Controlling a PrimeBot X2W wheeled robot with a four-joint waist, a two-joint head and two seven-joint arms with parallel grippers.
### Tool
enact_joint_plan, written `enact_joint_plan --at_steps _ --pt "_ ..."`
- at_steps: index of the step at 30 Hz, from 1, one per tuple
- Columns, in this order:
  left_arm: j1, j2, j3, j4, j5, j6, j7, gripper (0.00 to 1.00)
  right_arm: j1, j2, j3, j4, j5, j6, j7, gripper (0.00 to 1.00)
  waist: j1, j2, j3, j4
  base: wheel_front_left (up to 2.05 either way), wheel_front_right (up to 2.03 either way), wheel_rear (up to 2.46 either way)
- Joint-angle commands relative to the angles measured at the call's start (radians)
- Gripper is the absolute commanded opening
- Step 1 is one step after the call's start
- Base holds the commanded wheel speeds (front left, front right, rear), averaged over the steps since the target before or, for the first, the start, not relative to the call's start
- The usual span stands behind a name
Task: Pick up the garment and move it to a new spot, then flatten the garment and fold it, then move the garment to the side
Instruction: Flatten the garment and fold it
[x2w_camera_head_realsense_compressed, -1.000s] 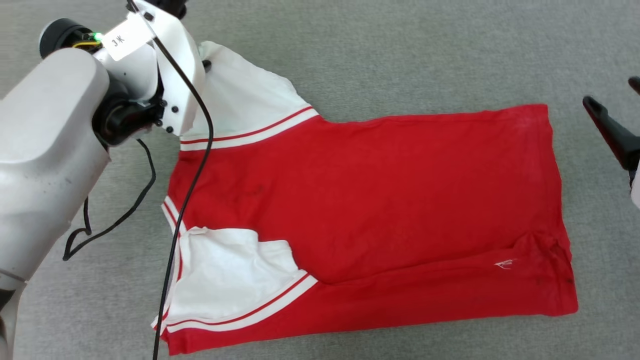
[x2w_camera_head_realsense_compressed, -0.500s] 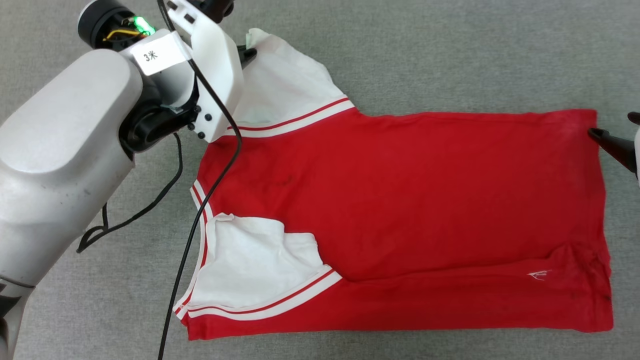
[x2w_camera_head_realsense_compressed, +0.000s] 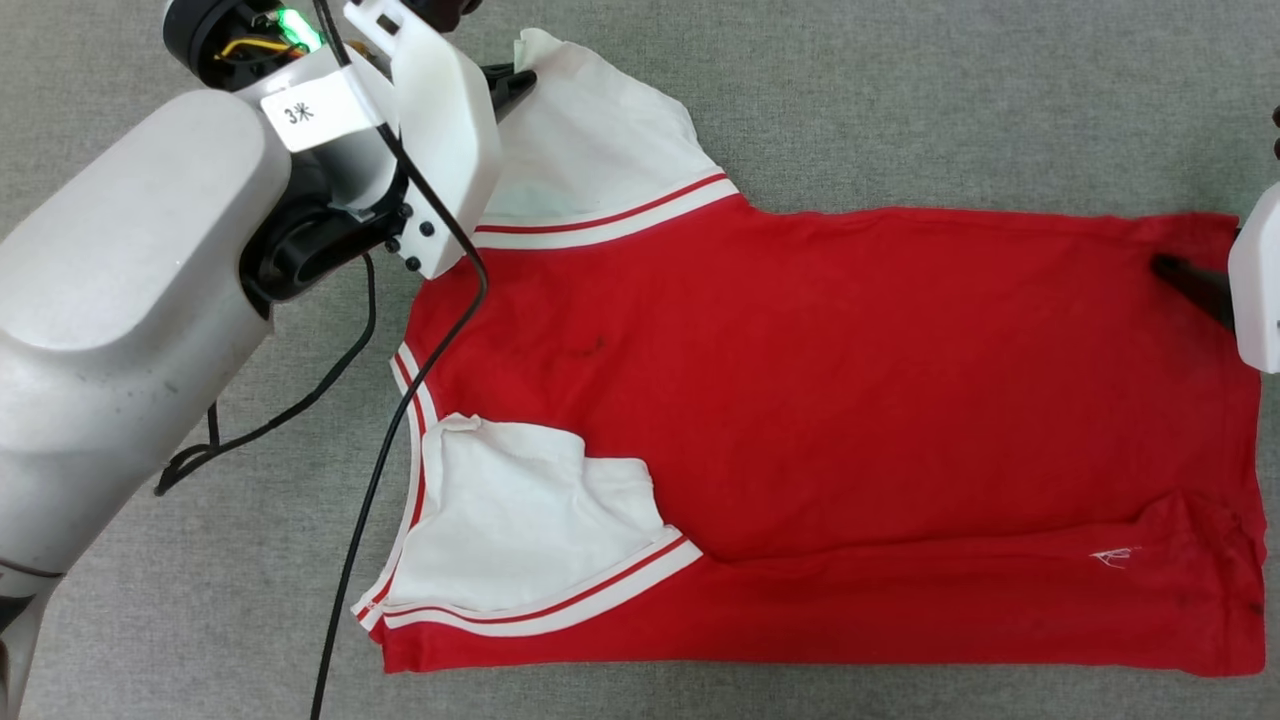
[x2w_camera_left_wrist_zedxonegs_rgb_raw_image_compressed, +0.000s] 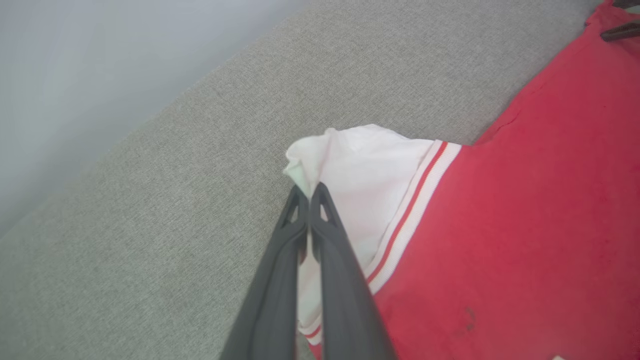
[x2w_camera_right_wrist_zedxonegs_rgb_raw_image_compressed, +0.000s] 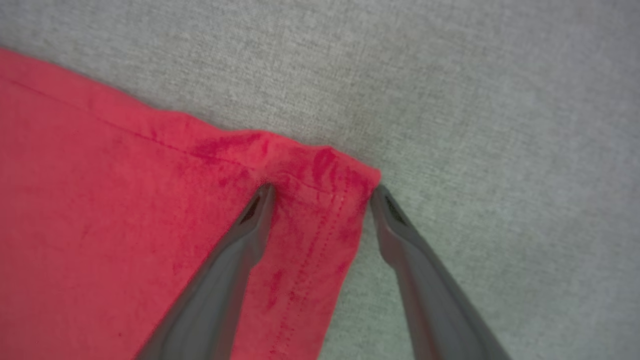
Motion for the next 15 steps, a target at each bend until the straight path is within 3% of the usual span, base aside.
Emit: enact_joint_plan --at_steps 1,2,3,4,15 --pt "0.002 0.005 0.002 -0.001 -0.004 0.003 -0.005 0.00 0.041 0.029 0.045 0.030 0.014 0.000 0.009 1.00 0.0001 0.0000 0.000 -0.001 0.00 0.00 0.00" --pt "0.005 0.008 0.003 0.001 -0.006 0.003 -0.007 0.00 0.037 0.027 0.059 0.032 0.018 0.000 0.001 0.92 0.0001 0.0000 -0.001 -0.003 0.00 0.00 0.00" --pt "0.008 0.009 0.004 0.004 -0.007 0.003 -0.009 0.00 0.030 0.023 0.070 0.031 0.019 0.001 -0.013 0.15 0.0001 0.0000 -0.002 -0.004 0.00 0.00 0.00" --pt "0.010 0.012 0.006 0.007 -0.008 0.003 -0.013 0.00 0.020 0.016 0.079 0.029 0.021 0.001 -0.032 0.00 0.0001 0.0000 -0.005 -0.006 0.00 0.00 0.00" --pt "0.092 0.046 0.010 0.016 -0.036 0.009 -0.065 0.00 -0.010 -0.001 0.119 0.054 0.064 -0.001 -0.279 0.00 0.0001 0.0000 -0.105 -0.030 0.00 0.00 0.00"
